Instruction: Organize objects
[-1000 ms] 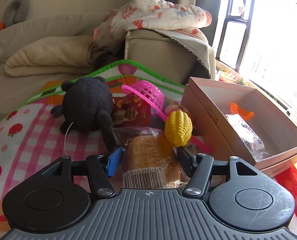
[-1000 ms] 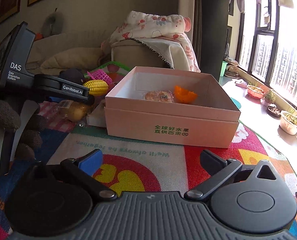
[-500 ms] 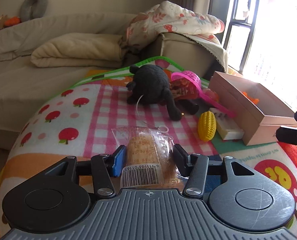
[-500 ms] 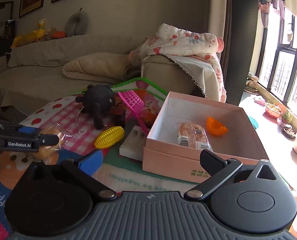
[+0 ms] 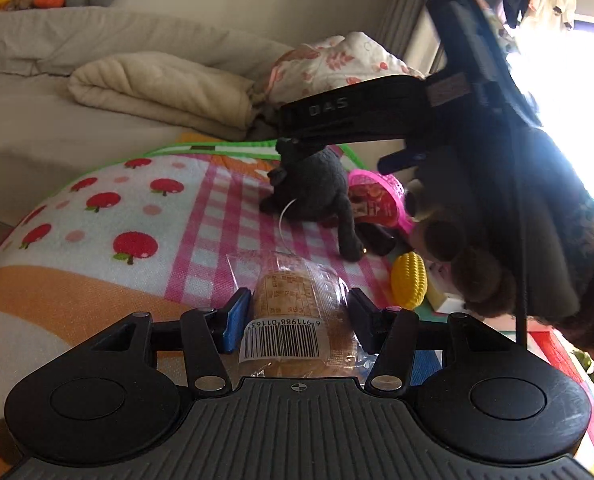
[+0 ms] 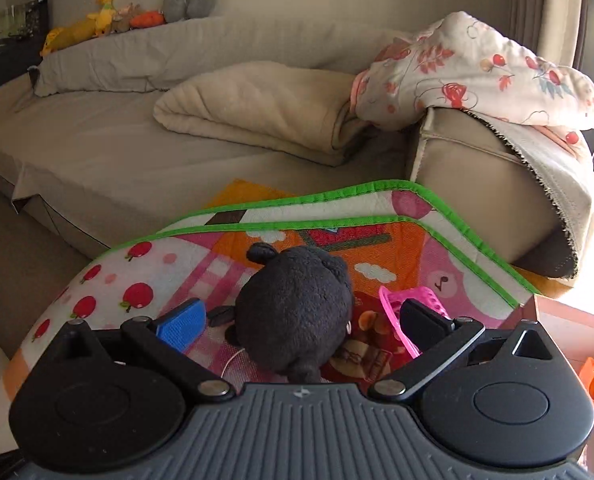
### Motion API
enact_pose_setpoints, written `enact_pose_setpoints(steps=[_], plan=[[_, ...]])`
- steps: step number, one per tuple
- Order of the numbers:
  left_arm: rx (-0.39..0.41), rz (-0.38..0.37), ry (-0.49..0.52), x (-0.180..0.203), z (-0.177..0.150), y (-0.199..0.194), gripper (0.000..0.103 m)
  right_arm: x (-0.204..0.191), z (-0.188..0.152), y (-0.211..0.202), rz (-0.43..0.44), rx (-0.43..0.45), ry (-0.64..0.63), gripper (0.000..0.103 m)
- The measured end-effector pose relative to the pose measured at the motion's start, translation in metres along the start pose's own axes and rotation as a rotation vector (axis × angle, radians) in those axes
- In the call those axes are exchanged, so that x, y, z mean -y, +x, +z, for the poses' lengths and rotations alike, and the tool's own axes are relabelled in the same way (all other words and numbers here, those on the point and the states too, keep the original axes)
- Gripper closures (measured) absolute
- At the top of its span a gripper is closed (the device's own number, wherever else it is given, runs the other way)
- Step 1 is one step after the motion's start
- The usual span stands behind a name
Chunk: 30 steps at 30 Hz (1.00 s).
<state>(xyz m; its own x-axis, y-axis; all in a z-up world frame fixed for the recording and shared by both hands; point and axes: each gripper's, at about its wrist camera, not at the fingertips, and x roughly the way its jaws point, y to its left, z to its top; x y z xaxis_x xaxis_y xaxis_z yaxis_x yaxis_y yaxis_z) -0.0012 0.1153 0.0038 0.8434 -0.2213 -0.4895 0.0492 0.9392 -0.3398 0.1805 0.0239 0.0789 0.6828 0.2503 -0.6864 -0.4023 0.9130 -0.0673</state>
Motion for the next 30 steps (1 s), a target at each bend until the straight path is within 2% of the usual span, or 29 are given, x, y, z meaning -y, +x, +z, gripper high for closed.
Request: enact_pose_setpoints(steps=[2, 3, 4, 5, 7, 13, 19, 25, 28, 30], plan=[[0.0, -0.003, -0.005, -0.001, 0.0, 0.0, 0.045, -0.007, 0.004, 0.02, -0.022, -0.036, -0.018, 0.0], [-0.001, -0.006, -0.01, -0.001, 0.0, 0.0, 0.045, -0.01, 0.005, 0.024, -0.031, -0.048, -0.025, 0.008], [-0.001, -0.01, -0.017, -0.003, 0.0, 0.0, 0.045, -0.012, 0.004, 0.024, -0.039, -0.053, -0.036, 0.023], [-0.001, -0.014, -0.024, -0.004, 0.0, 0.0, 0.045, -0.013, 0.003, 0.022, -0.026, -0.064, -0.05, 0.031], [-0.005, -0.018, -0.032, -0.005, 0.0, 0.001, 0.045, -0.013, 0.0, 0.009, -0.021, -0.057, -0.067, 0.036], [-0.011, -0.016, -0.035, -0.006, -0.001, 0.001, 0.044, 0.007, -0.031, -0.072, 0.061, 0.014, -0.052, 0.037], [-0.014, 0.003, -0.015, -0.002, -0.002, 0.001, 0.043, 0.042, -0.087, -0.163, 0.062, 0.091, -0.011, 0.037], [-0.05, 0.048, 0.086, 0.02, 0.0, -0.004, 0.047, 0.084, -0.163, -0.228, -0.009, 0.106, 0.097, 0.037], [-0.086, -0.001, 0.126, 0.041, 0.004, -0.012, 0.048, 0.099, -0.202, -0.257, -0.092, 0.133, 0.116, 0.037], [-0.083, -0.052, 0.15, 0.063, 0.012, -0.018, 0.048, 0.108, -0.222, -0.271, -0.145, 0.155, 0.128, 0.037]])
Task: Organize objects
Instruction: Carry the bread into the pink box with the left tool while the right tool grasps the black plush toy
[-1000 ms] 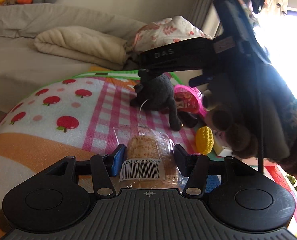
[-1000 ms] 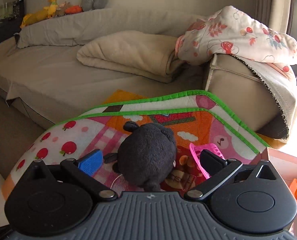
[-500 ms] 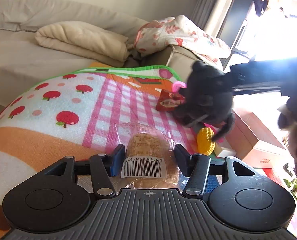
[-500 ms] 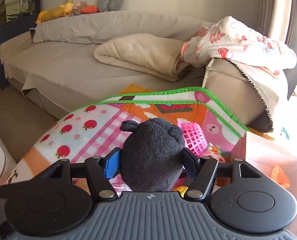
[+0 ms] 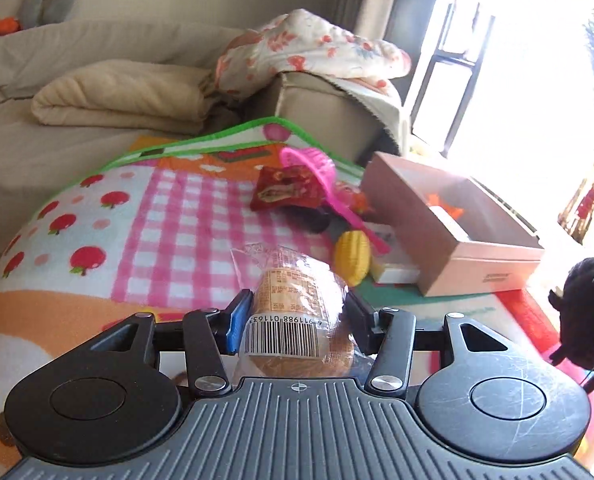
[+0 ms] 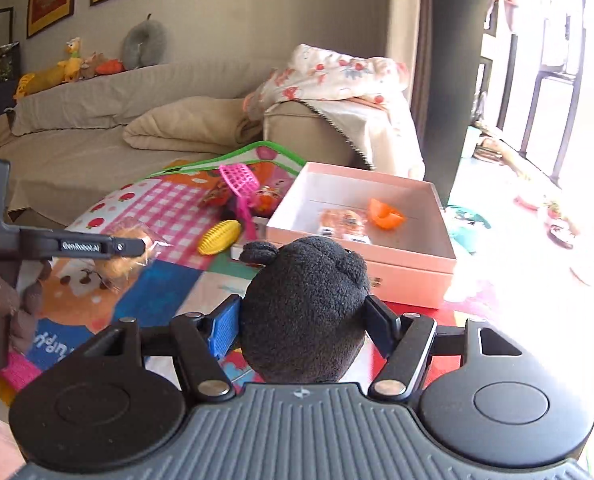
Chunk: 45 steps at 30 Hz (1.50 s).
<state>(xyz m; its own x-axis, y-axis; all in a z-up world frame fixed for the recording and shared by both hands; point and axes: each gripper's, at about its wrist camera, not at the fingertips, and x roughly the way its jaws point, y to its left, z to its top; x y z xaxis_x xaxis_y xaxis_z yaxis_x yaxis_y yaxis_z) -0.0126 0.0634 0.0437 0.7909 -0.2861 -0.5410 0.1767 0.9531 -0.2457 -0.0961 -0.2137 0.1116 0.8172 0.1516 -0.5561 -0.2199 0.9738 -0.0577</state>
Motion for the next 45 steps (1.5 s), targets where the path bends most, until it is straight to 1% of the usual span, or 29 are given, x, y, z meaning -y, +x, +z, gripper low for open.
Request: enact_pose_setpoints(steps=[3, 6, 7, 10, 13, 14, 15, 18, 21, 23, 24, 25, 27, 30, 32, 33, 34, 36, 40, 43, 45], plan=[[0.04, -0.099, 0.025, 0.038, 0.029, -0.003, 0.048, 0.02, -0.011, -0.017, -0.025, 0.037, 0.042, 0.037], [0.046, -0.193, 0.011, 0.075, 0.062, 0.007, 0.048, 0.035, -0.015, -0.031, -0.037, 0.101, 0.071, 0.037], [0.047, -0.228, -0.006, 0.091, 0.075, 0.016, 0.048, 0.038, -0.016, -0.034, -0.042, 0.121, 0.08, 0.037], [0.057, -0.291, -0.057, 0.129, 0.099, 0.049, 0.048, 0.048, -0.016, -0.035, -0.047, 0.147, 0.111, 0.036], [0.023, -0.339, -0.14, 0.164, 0.106, 0.094, 0.048, 0.056, -0.021, -0.033, -0.059, 0.147, 0.141, 0.036], [0.006, -0.341, -0.156, 0.172, 0.104, 0.109, 0.048, 0.059, -0.022, -0.032, -0.067, 0.146, 0.147, 0.036], [-0.014, -0.321, -0.161, 0.182, 0.1, 0.127, 0.048, 0.062, -0.025, -0.031, -0.077, 0.144, 0.153, 0.037], [-0.06, -0.214, -0.166, 0.196, 0.082, 0.171, 0.048, 0.07, -0.03, -0.03, -0.099, 0.136, 0.169, 0.037], [-0.15, -0.169, -0.236, 0.188, 0.067, 0.204, 0.048, 0.077, -0.034, -0.028, -0.116, 0.12, 0.181, 0.036], [-0.187, -0.103, -0.249, 0.179, 0.06, 0.215, 0.048, 0.08, -0.037, -0.027, -0.123, 0.114, 0.183, 0.036], [-0.184, -0.079, -0.242, 0.176, 0.059, 0.215, 0.048, 0.081, -0.038, -0.026, -0.125, 0.111, 0.186, 0.036], [-0.167, -0.025, -0.21, 0.173, 0.058, 0.212, 0.048, 0.082, -0.039, -0.024, -0.124, 0.11, 0.189, 0.036], [-0.15, 0.001, -0.157, 0.169, 0.06, 0.206, 0.048, 0.084, -0.04, -0.021, -0.12, 0.104, 0.198, 0.036], [-0.131, 0.055, -0.023, 0.177, 0.058, 0.191, 0.046, 0.086, -0.042, -0.016, -0.118, 0.087, 0.205, 0.036], [-0.097, 0.079, 0.088, 0.187, 0.055, 0.178, 0.046, 0.081, -0.038, -0.013, -0.121, 0.08, 0.202, 0.036], [-0.08, 0.073, 0.117, 0.191, 0.054, 0.171, 0.047, 0.079, -0.038, -0.013, -0.122, 0.079, 0.199, 0.037], [-0.06, 0.052, 0.128, 0.191, 0.054, 0.162, 0.048, 0.078, -0.036, -0.013, -0.124, 0.079, 0.193, 0.036], [-0.012, 0.001, 0.105, 0.183, 0.053, 0.14, 0.048, 0.078, -0.034, -0.016, -0.128, 0.081, 0.182, 0.036], [0.086, -0.056, 0.055, 0.155, 0.06, 0.095, 0.048, 0.075, -0.027, -0.014, -0.146, 0.068, 0.155, 0.036], [0.1, -0.094, 0.074, 0.134, 0.064, 0.069, 0.048, 0.076, -0.015, -0.009, -0.145, 0.057, 0.15, 0.037], [0.107, -0.095, 0.088, 0.117, 0.063, 0.056, 0.048, 0.079, 0.001, -0.008, -0.133, 0.061, 0.162, 0.037]])
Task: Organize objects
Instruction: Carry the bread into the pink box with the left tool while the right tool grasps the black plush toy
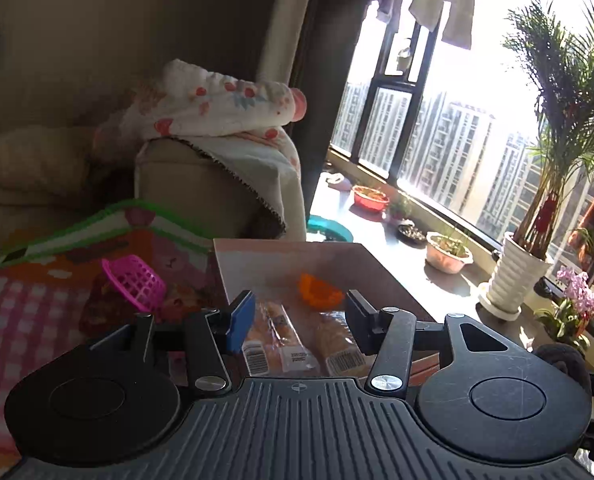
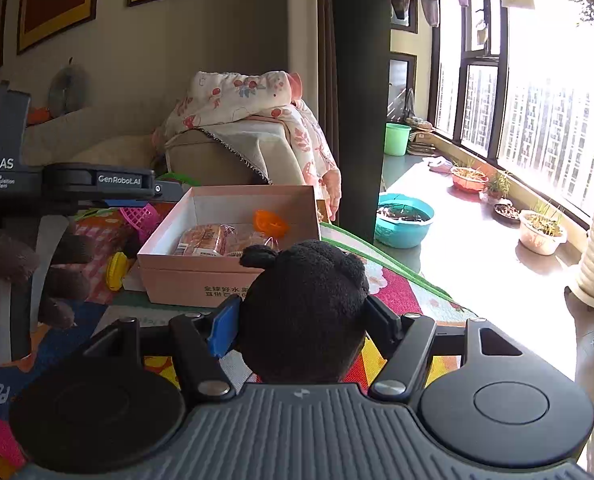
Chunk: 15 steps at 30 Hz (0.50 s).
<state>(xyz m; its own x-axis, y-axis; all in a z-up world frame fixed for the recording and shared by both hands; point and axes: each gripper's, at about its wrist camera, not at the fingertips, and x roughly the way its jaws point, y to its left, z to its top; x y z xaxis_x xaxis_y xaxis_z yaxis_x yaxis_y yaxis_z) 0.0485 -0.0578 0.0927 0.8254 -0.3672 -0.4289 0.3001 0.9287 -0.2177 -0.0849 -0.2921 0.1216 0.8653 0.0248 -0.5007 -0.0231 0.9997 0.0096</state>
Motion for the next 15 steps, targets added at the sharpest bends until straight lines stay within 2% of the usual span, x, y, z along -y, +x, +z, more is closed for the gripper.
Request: enact_pose_setpoints(steps=[3, 8, 11, 14, 15], plan=[[-0.018, 0.027, -0.015, -0.024, -0.007, -0.015, 0.048, -0.001, 0.042, 0.002, 0.021, 0.061, -0.004, 0.047], [-0.058, 0.058, -0.067, -0.062, -0.026, -0.025, 0.048, -0.016, 0.134, 0.028, 0.054, 0.167, 0.02, 0.048], [-0.076, 0.084, -0.099, -0.083, -0.033, -0.035, 0.049, -0.034, 0.165, 0.047, 0.019, 0.183, -0.043, 0.047], [-0.077, 0.068, -0.123, -0.098, -0.037, -0.05, 0.049, -0.034, 0.151, 0.052, -0.009, 0.141, -0.092, 0.023], [-0.082, 0.064, -0.128, -0.101, -0.038, -0.052, 0.049, -0.029, 0.136, 0.051, 0.01, 0.108, -0.084, 0.01]])
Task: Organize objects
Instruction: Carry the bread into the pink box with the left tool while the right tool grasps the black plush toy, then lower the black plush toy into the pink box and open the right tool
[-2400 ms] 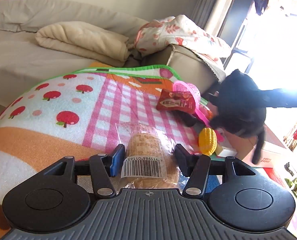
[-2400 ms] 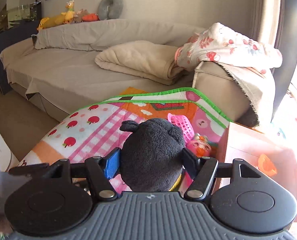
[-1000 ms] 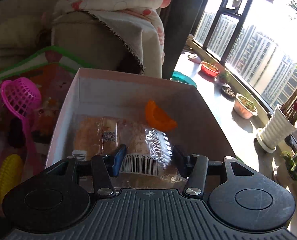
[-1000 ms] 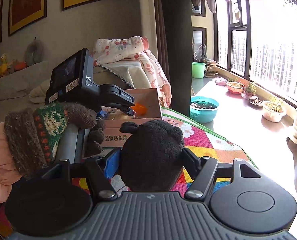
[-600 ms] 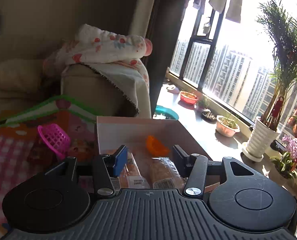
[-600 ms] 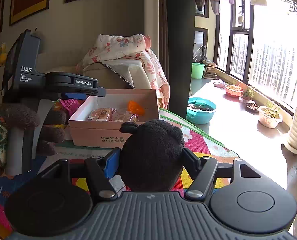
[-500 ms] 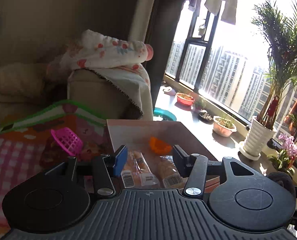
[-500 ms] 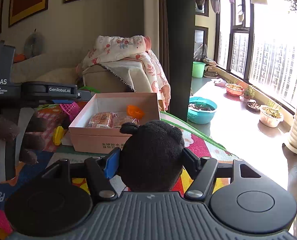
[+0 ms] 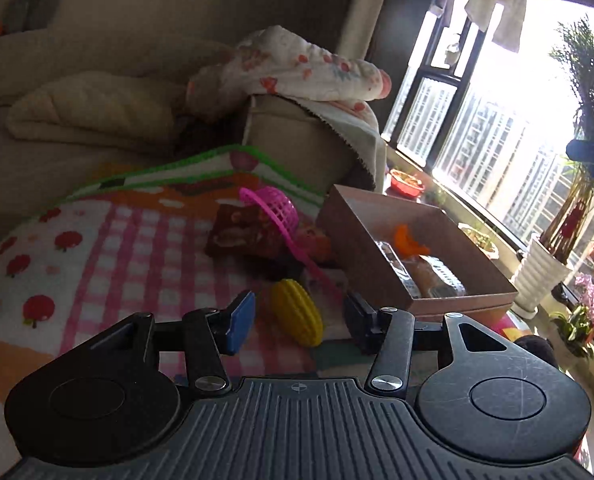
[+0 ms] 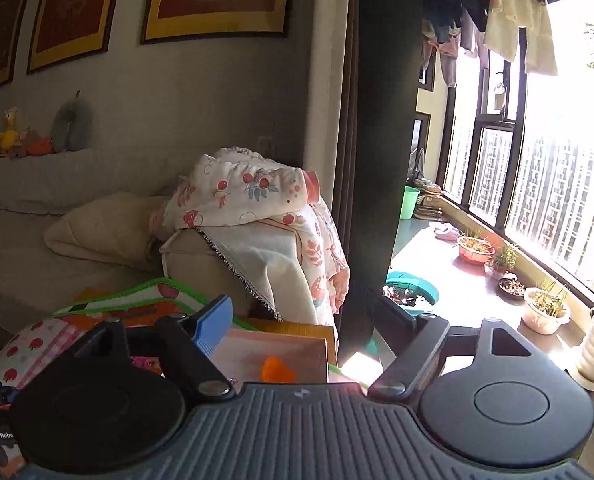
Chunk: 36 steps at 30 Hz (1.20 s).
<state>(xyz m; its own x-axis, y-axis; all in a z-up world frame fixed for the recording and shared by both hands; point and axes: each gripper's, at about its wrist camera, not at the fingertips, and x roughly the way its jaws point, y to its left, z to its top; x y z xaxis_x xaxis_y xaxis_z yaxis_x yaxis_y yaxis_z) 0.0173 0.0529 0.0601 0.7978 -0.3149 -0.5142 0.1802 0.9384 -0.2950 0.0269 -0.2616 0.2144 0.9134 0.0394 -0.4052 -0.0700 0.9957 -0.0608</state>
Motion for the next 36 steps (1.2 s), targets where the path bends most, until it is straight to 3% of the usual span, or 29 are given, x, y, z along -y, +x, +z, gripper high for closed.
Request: enact_pose_setpoints(steps=[1, 3, 6, 10, 11, 12, 13, 17, 22, 26, 28, 31, 33, 36], plan=[[-0.007, -0.003, -0.007, -0.001, -0.001, -0.001, 0.049, 0.003, -0.018, -0.002, 0.024, -0.044, 0.013, 0.004], [-0.022, -0.026, -0.019, -0.001, -0.002, -0.001, 0.049, 0.005, -0.057, -0.002, 0.052, -0.155, 0.036, 0.004], [-0.062, -0.076, -0.004, 0.011, -0.009, 0.006, 0.049, 0.002, -0.108, 0.008, 0.023, -0.292, 0.039, 0.004], [-0.093, -0.111, 0.07, 0.034, -0.022, 0.009, 0.049, 0.009, -0.144, 0.034, 0.028, -0.431, 0.111, 0.005], [-0.1, -0.115, 0.089, 0.038, -0.025, 0.009, 0.049, 0.011, -0.148, 0.04, 0.042, -0.463, 0.135, 0.009], [-0.108, -0.119, 0.104, 0.04, -0.028, 0.009, 0.049, 0.012, -0.151, 0.044, 0.072, -0.496, 0.154, 0.025], [-0.117, -0.12, 0.115, 0.042, -0.03, 0.01, 0.049, 0.011, -0.151, 0.045, 0.104, -0.514, 0.159, 0.031], [-0.147, -0.106, 0.102, 0.037, -0.036, 0.017, 0.049, 0.001, -0.119, 0.026, 0.098, -0.432, 0.119, 0.034], [-0.165, -0.084, 0.053, 0.028, -0.039, 0.025, 0.049, -0.002, -0.028, 0.012, 0.133, -0.154, 0.135, 0.033], [-0.16, -0.071, 0.042, 0.02, -0.038, 0.023, 0.049, -0.017, 0.023, 0.035, 0.088, 0.03, 0.114, 0.033], [-0.155, -0.054, 0.029, 0.014, -0.035, 0.022, 0.049, -0.022, 0.033, 0.061, 0.096, 0.053, 0.132, 0.03], [-0.147, -0.023, 0.015, 0.004, -0.032, 0.022, 0.049, -0.027, 0.023, 0.1, 0.082, -0.019, 0.152, 0.02], [-0.141, -0.006, 0.012, -0.002, -0.031, 0.022, 0.049, -0.026, 0.007, 0.111, 0.079, -0.072, 0.171, 0.02], [-0.146, 0.02, 0.0, -0.009, -0.031, 0.026, 0.049, -0.019, -0.019, 0.104, 0.047, -0.082, 0.156, 0.018]])
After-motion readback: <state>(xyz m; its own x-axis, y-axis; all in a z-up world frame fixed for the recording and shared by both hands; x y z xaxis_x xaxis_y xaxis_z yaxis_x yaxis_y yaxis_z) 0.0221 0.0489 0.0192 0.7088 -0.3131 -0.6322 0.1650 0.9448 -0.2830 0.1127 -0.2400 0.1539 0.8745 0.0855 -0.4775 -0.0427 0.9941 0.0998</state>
